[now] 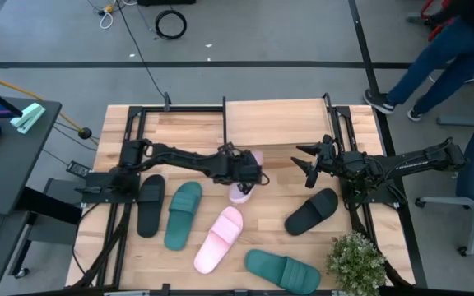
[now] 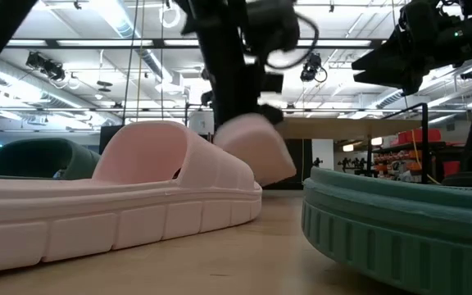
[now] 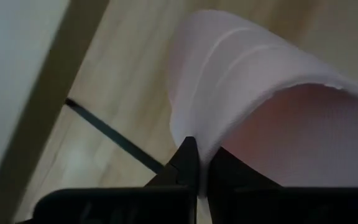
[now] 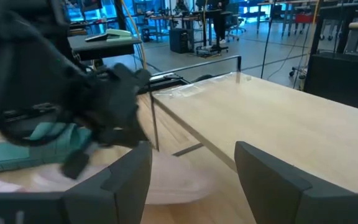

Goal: Pick and place slides into the shelf
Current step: Put the left pink slide under the shelf

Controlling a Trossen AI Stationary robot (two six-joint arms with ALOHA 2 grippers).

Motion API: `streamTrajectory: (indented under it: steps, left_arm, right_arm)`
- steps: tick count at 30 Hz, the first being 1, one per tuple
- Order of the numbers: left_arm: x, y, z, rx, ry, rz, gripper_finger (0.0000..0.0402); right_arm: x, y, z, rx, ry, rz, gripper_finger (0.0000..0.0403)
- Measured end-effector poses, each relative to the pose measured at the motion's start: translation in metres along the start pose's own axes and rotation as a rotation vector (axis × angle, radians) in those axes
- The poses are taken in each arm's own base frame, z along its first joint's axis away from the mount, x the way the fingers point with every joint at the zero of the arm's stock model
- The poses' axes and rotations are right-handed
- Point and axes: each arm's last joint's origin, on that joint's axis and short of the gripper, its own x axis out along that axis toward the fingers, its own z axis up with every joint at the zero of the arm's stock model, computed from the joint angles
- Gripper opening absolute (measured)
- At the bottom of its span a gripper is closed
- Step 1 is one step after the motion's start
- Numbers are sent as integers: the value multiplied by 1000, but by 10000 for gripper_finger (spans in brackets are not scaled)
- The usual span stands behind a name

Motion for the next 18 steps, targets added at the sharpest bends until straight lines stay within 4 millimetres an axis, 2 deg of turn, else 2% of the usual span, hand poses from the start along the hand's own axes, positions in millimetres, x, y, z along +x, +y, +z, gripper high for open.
streamTrajectory:
  steps: [6,9,12,18]
  left_arm:
    - [32,21,6,-65,30,55,23]
    - [39,31,9,-116,41,48,13]
    - [40,32,12,-136,23,39,16]
    - [36,23,14,-61,-7,30,95]
  right_arm:
    - [0,0,0,-1,0,0,236]
    - [0,0,0,0,0,0,236]
    - [0,0,0,-1,0,0,236]
    - [0,0,0,-1,0,0,236]
